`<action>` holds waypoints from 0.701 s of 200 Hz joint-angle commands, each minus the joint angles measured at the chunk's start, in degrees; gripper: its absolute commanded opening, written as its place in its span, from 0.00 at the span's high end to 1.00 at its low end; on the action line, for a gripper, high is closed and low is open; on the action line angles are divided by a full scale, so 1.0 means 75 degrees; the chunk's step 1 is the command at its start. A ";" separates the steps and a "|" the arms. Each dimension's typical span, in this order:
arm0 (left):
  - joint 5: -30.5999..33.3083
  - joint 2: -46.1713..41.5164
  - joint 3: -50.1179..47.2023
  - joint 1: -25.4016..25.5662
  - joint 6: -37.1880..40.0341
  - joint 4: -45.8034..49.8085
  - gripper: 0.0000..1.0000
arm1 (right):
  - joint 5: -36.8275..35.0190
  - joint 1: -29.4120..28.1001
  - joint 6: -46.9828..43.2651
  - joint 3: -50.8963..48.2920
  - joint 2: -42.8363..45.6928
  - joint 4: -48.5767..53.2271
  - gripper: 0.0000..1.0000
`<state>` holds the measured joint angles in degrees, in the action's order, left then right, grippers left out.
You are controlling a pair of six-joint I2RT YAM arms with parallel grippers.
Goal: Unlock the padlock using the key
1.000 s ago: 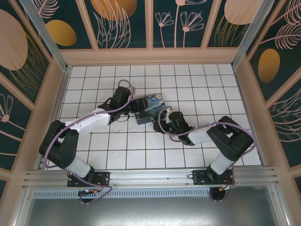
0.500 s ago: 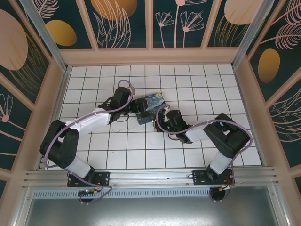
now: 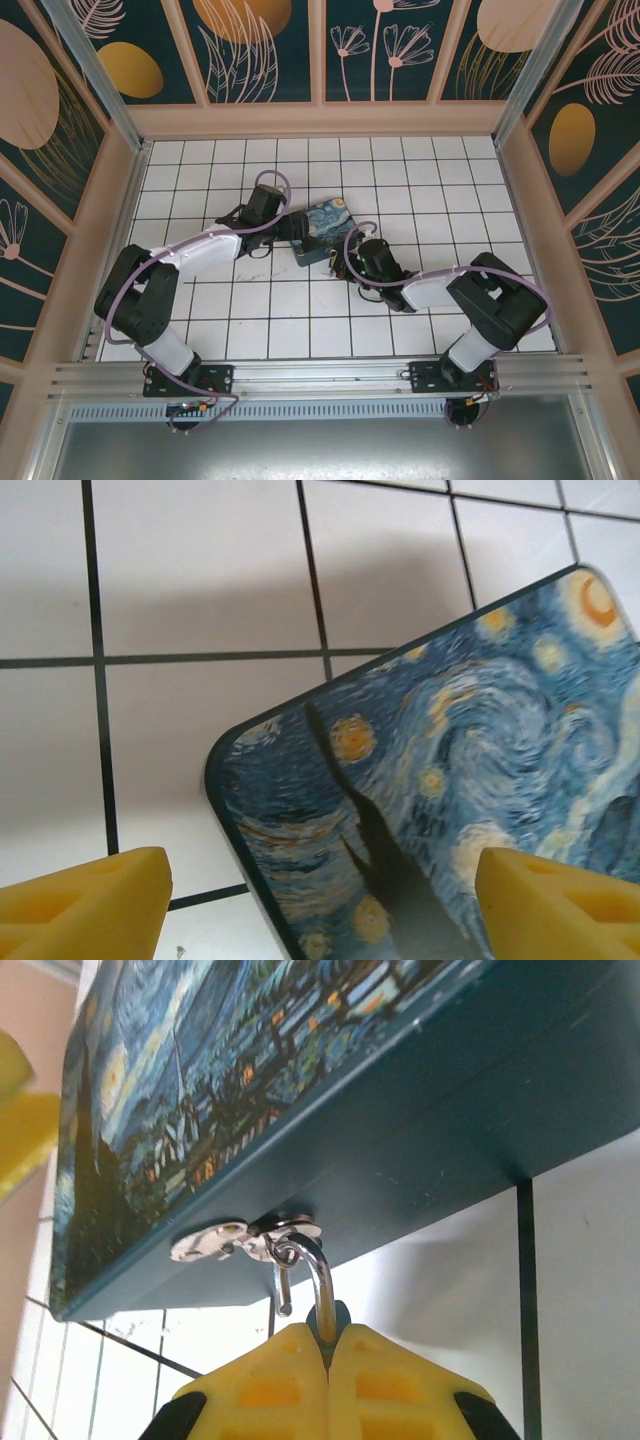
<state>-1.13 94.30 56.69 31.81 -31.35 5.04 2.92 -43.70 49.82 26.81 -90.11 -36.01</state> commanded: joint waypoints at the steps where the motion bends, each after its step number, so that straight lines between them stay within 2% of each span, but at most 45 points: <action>1: 0.0436 0.0132 -0.0008 0.0183 0.0324 0.0236 0.20 | -0.0471 -0.0113 0.0957 -0.0114 0.0318 0.0012 1.00; 43: 0.1152 0.0472 0.0055 0.0549 0.0564 0.0590 0.21 | -0.1042 -0.0196 0.2022 -0.0313 0.0283 -0.0220 1.00; 69: 0.1260 0.0794 -0.0084 0.0585 0.0548 0.0553 0.22 | -0.1318 -0.0196 0.2439 -0.0410 0.0128 -0.0277 1.00; 110: 0.1286 0.0965 -0.0419 0.0587 0.0568 0.0443 0.24 | -0.1375 -0.0095 0.2382 -0.0362 -0.0020 -0.0183 1.00; 140: 0.1259 0.1179 -0.0471 0.0590 0.0615 0.0418 0.30 | -0.1373 0.0244 0.2166 -0.0415 -0.0005 -0.0237 1.00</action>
<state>5.02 98.13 56.40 36.58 -28.88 0.51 -4.89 -44.16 66.54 24.47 -89.36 -37.63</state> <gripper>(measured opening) 0.727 0.047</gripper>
